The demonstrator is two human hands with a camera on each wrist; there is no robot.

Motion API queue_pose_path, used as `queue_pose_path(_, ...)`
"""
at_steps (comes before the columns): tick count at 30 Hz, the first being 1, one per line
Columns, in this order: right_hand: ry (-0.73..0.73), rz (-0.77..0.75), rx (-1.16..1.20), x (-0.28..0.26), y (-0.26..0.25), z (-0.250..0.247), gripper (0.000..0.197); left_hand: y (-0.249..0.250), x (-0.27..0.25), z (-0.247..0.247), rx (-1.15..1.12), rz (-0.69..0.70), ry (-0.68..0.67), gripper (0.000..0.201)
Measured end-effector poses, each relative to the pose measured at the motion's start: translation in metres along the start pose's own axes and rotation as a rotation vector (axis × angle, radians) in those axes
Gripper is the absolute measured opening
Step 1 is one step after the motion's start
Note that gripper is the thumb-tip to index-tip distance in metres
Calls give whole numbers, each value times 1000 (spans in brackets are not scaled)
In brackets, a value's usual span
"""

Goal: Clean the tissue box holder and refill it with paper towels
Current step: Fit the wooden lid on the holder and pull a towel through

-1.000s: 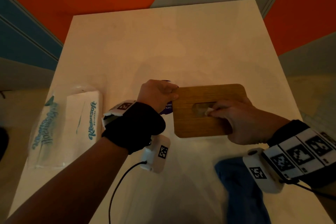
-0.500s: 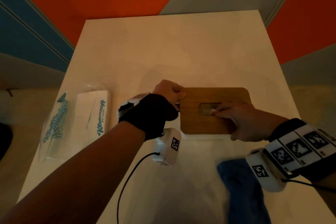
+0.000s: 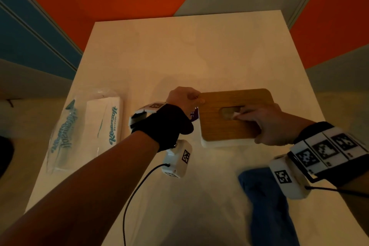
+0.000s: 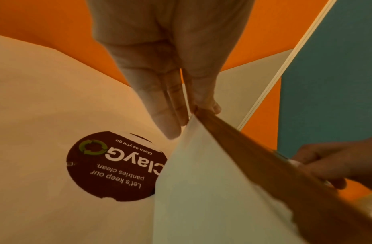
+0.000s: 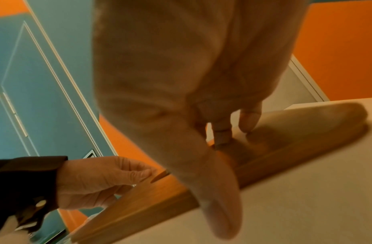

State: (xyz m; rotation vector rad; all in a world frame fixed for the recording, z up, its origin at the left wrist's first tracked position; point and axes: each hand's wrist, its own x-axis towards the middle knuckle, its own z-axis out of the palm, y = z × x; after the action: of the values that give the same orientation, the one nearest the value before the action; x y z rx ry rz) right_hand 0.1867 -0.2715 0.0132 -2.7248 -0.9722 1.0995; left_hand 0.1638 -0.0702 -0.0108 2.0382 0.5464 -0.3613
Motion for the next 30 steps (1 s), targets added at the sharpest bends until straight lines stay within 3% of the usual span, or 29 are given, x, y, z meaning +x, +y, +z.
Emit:
queue_pose_path(7, -29, -18, 7, 5, -2, 1, 76, -2, 6, 3, -163, -45, 15, 29)
queue_pose_path(9, -18, -3, 24, 5, -2, 2, 76, -4, 6, 1, 8, 39, 72, 33)
queue_pose_path(11, -5, 1, 60, 5, 0, 3, 76, -6, -2, 1, 278, 218, 97, 41)
queue_pose_path(13, 7, -10, 87, 5, 3, 4, 77, -10, -19, 7, 487, 379, -32, 53)
queue_pose_path(16, 28, -36, 190, 6, 7, 5, 73, -22, -39, 18, 578, 363, -169, 65)
queue_pose_path(20, 238, -110, 524, 9, 11, 8, 46, -23, -38, 18, 435, 272, -151, 66)
queue_pose_path(23, 465, -114, 551, 14, 8, 18, 25, -22, -36, 14, 436, 247, -140, 69)
queue_pose_path(30, 701, -9, 901, 28, -3, 27, 21, -21, -37, 9, 468, 232, -123, 69)
